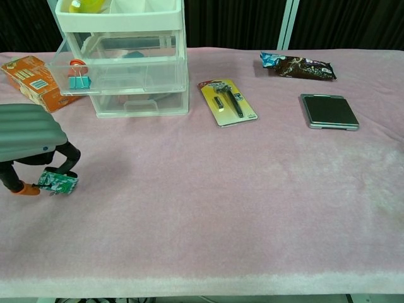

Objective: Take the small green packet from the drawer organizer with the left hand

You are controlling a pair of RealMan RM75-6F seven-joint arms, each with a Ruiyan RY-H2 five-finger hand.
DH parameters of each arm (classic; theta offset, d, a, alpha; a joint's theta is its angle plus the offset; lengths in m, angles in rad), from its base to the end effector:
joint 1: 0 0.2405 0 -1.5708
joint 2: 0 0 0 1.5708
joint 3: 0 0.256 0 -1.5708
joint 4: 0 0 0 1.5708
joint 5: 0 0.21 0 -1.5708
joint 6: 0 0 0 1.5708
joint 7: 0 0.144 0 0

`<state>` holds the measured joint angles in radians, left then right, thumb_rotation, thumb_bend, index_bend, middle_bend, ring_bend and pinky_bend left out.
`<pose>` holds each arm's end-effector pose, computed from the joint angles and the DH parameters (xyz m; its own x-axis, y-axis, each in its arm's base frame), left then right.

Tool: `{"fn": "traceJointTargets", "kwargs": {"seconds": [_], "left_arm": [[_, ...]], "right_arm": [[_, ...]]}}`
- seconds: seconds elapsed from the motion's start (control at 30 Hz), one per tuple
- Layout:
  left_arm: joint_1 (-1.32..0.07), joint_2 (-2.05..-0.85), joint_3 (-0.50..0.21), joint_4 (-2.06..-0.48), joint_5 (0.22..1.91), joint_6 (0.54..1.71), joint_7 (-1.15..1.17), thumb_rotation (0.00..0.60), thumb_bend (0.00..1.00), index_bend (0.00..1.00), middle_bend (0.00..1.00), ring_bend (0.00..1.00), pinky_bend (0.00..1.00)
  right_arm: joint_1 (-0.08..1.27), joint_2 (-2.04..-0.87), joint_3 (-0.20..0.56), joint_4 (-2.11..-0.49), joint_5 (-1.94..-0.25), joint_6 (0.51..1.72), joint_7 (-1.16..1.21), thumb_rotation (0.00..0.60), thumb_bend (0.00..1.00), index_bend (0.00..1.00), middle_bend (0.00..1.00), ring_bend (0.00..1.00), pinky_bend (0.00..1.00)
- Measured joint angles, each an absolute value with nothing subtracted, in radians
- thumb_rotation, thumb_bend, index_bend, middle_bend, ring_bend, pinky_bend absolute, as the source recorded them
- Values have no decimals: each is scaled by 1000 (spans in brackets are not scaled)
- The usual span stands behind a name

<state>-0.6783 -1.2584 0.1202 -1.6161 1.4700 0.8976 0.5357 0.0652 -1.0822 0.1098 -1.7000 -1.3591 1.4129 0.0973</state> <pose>-0.2153 0.2701 0.0223 0.8775 0.1451 0.4572 0.4215 -0.6883 -0.5905 -0.3166 -0.1849 0.1681 0.2314 -0.0117 0.9728 -0.9634 0.1361 0.2308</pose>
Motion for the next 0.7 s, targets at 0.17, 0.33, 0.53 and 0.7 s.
{"fn": "traceJointTargets", "kwargs": {"seconds": [0.17, 0.33, 0.53, 0.7], "left_arm": [[-660, -1288, 111, -1582, 1436, 899, 550, 600, 151, 472, 1000, 1000, 1000], [-645, -1283, 107, -1575, 1415, 910, 552, 600, 49, 337, 1000, 1000, 1000], [-615, -1272, 99, -1585, 1414, 968, 530, 600, 8, 239, 1000, 1000, 1000], [-571, -1257, 91, -1596, 1437, 1069, 491, 600, 6, 76, 670, 733, 742]], "right_arm": [[65, -1083, 110, -1698, -1360, 1415, 99, 600, 132, 0, 0, 0, 123], [65, -1084, 109, -1698, -1362, 1415, 98, 600, 132, 0, 0, 0, 123], [64, -1084, 109, -1698, -1365, 1417, 96, 600, 131, 0, 0, 0, 124], [65, -1084, 108, -1695, -1367, 1416, 93, 600, 133, 0, 0, 0, 123]]}}
